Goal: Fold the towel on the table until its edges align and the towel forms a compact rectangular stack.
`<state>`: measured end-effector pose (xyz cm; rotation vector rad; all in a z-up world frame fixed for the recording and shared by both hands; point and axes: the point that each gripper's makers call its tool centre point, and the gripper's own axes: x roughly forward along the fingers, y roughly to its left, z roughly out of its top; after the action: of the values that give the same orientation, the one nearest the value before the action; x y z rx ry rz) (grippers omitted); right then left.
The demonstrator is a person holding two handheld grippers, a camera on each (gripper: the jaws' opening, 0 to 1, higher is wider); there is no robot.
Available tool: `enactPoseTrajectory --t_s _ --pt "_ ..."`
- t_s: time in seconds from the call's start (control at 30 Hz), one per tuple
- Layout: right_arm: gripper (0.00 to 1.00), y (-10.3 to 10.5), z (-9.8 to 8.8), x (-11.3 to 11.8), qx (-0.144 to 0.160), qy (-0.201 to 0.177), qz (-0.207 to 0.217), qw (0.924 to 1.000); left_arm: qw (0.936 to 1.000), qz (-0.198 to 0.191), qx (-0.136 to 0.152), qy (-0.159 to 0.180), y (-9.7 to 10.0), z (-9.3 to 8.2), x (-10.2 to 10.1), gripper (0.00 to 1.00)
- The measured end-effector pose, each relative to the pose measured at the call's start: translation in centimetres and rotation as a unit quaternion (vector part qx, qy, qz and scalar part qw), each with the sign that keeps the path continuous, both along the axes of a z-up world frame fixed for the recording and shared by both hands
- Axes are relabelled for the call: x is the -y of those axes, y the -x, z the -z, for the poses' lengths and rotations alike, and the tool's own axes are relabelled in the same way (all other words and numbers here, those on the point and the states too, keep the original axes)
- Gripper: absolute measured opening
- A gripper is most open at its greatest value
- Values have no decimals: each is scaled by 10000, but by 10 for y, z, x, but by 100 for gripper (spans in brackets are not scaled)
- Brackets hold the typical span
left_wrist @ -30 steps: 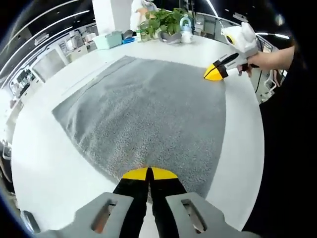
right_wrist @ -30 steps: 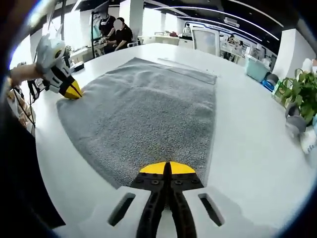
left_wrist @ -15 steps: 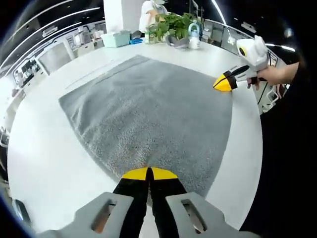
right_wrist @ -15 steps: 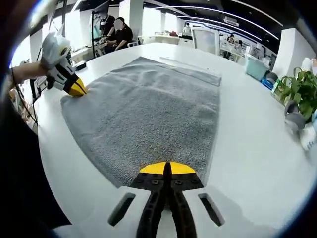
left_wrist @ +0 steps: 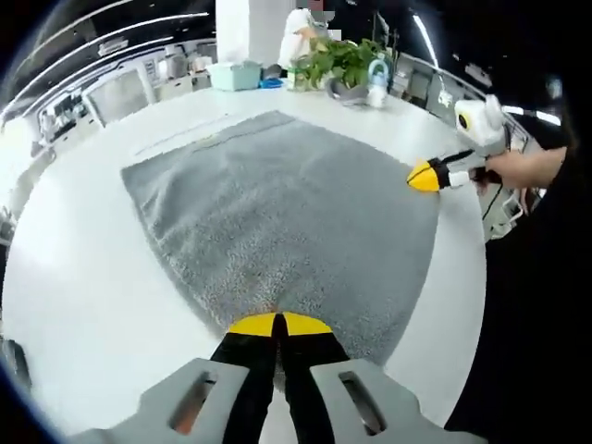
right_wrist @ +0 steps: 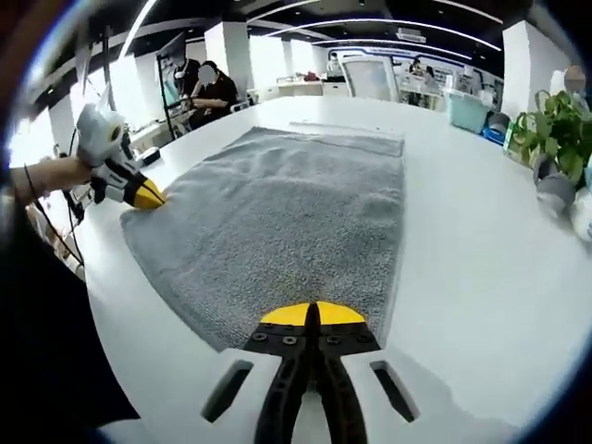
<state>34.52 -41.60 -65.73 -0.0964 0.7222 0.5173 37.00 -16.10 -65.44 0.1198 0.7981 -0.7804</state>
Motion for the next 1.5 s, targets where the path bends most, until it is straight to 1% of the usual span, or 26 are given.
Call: enactPoseTrajectory --t_s 0.03,0.1,0.17,0.2,0.23,0.3,0.37,0.43,0.5,0.6,0.7,0.77,0.8,0.83,0.87,0.93,0.97,1.0,1.03,1.07,1.13,1.2,1.23,1.27,1.37,1.5 --pt "0 -1 0 0 -32 -43 3 10000 9999 -45 -49 131 0 0 -2 2" --pt "0 2 -2 0 -326 -276 240 9988 9996 -91 -92 242 6 -5 -7 6" --pt "0 2 -14 -1 -217 -309 133 9992 9999 -56 45 129 12 -12 -12 6" --pt "0 0 -25 -2 103 -292 9 9995 9995 75 304 3 16 -17 -17 7" --pt "0 1 -30 0 185 -223 -61 9996 9992 136 370 -24 21 -19 -19 10" --pt "8 11 -29 7 30 -70 -139 9999 9994 136 333 19 35 -25 -21 18" --pt "15 22 -28 13 -204 -40 -223 9995 9991 191 383 47 47 -30 -23 18" --pt "17 32 -30 16 -318 -72 -359 9988 9991 218 360 45 57 -29 -25 19" --pt "19 37 -32 20 -316 28 -373 9988 9990 338 278 -86 68 -26 -28 21" --pt "23 45 -26 33 -353 478 -411 9974 9985 378 346 -205 72 -23 -31 22" --pt "21 49 -20 36 -355 839 -644 9938 9972 567 414 -273 75 -24 -28 22" --pt "20 49 -18 36 -165 1359 -954 9860 9897 1040 759 -629 76 -26 -26 22" --pt "20 48 -18 38 -38 1710 -1122 9789 9798 1390 1128 -887 76 -30 -23 21" --pt "20 46 -19 37 119 2043 -1336 9697 9749 1556 1245 -989 77 -31 -21 21" --pt "21 46 -19 36 267 2303 -1564 9601 9720 1695 1250 -1041 80 -30 -19 21" --pt "21 48 -18 27 376 2474 -1887 9496 9693 1810 1265 -1081 81 -29 -15 21" --pt "19 48 -19 22 427 2460 -2002 9474 9686 1833 1262 -1109 81 -27 -14 21" --pt "18 47 -19 21 452 2516 -2032 9452 9660 1888 1271 -1228 81 -25 -15 21" --pt "18 47 -16 24 424 2599 -2038 9429 9599 1936 1398 -1466 76 -24 -18 21" --pt "17 46 -14 25 414 2624 -2021 9427 9571 1984 1405 -1576 75 -20 -19 21" --pt "16 46 -12 27 322 2552 -2018 9450 9566 2069 1269 -1613 77 -14 -17 20" --pt "10 46 -8 31 251 2526 -2009 9461 9455 2312 1311 -1879 77 -8 -18 16" --pt "5 47 -7 33 166 2518 -2010 9465 9441 2366 1266 -1915 79 -6 -18 14" --pt "1 48 -6 35 134 2533 -2003 9463 9440 2383 1222 -1926 80 -5 -16 13" --pt "2 48 -6 37 111 2430 -1920 9508 9440 2353 1207 -1973 78 -4 -17 12" --pt "6 53 -2 36 95 2527 -2055 9454 9412 2396 1202 -2057 78 -2 -18 11"
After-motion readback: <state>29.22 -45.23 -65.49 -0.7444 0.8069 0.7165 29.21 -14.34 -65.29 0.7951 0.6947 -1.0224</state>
